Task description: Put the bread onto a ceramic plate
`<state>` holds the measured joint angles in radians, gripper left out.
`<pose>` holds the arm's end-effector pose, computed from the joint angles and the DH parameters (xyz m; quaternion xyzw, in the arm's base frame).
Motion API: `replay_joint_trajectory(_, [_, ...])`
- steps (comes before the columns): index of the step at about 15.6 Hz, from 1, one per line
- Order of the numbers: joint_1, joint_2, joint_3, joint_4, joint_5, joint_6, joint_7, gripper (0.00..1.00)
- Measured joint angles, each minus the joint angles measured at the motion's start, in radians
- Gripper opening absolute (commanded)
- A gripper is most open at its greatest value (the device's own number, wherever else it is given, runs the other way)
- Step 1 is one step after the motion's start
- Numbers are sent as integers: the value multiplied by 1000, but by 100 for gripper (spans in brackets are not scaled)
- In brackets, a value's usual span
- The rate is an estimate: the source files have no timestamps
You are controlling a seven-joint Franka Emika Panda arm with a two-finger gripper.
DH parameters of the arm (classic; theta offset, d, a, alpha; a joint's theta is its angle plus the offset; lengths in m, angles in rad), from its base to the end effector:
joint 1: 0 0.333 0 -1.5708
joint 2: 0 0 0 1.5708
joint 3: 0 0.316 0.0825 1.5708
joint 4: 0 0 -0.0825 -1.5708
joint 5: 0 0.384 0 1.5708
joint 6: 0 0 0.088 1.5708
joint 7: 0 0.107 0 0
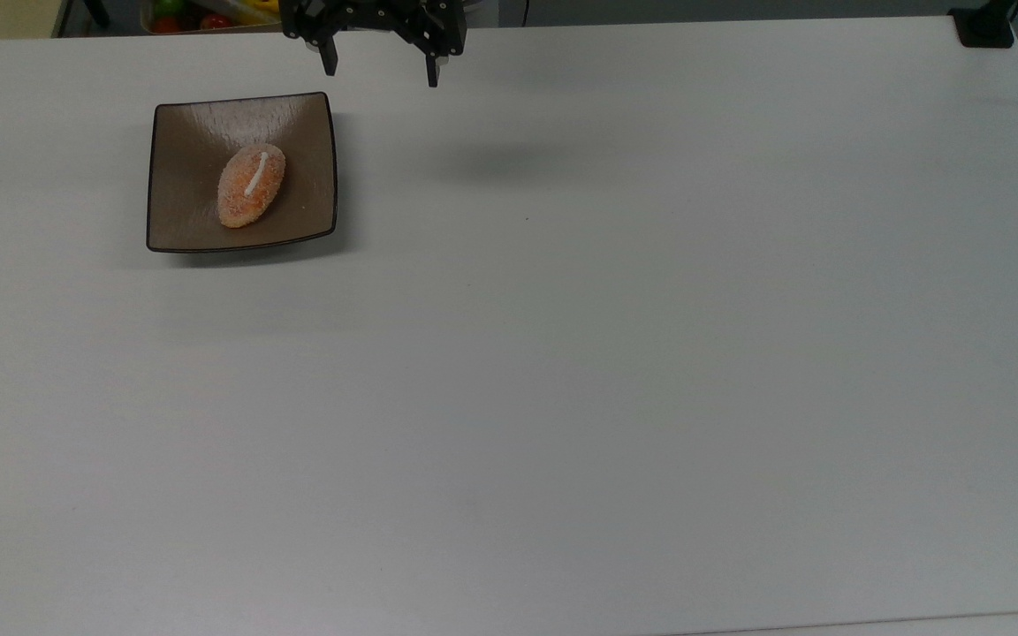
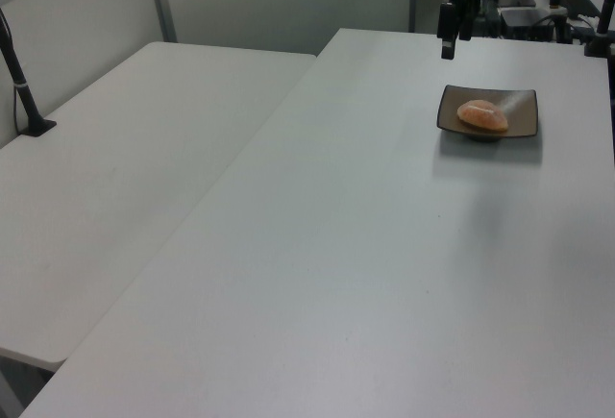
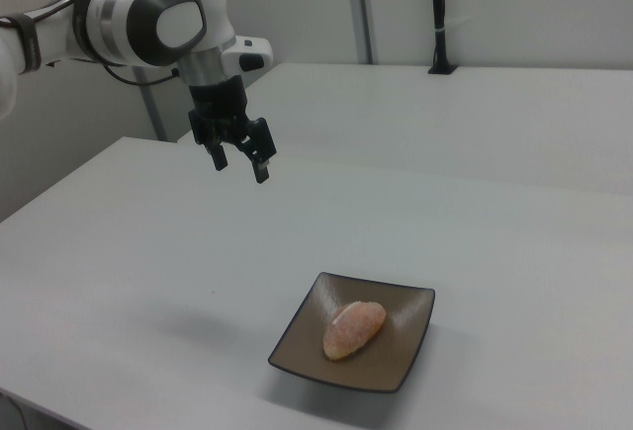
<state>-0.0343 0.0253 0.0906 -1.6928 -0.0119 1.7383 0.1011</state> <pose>0.5717 0.0306 0.5669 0.9997 -0.0215 0.0105 0.0039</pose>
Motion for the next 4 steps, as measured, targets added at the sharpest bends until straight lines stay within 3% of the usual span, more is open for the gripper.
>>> replay_joint_trajectory(4, [3,0,0,-1,0,0,-1,100])
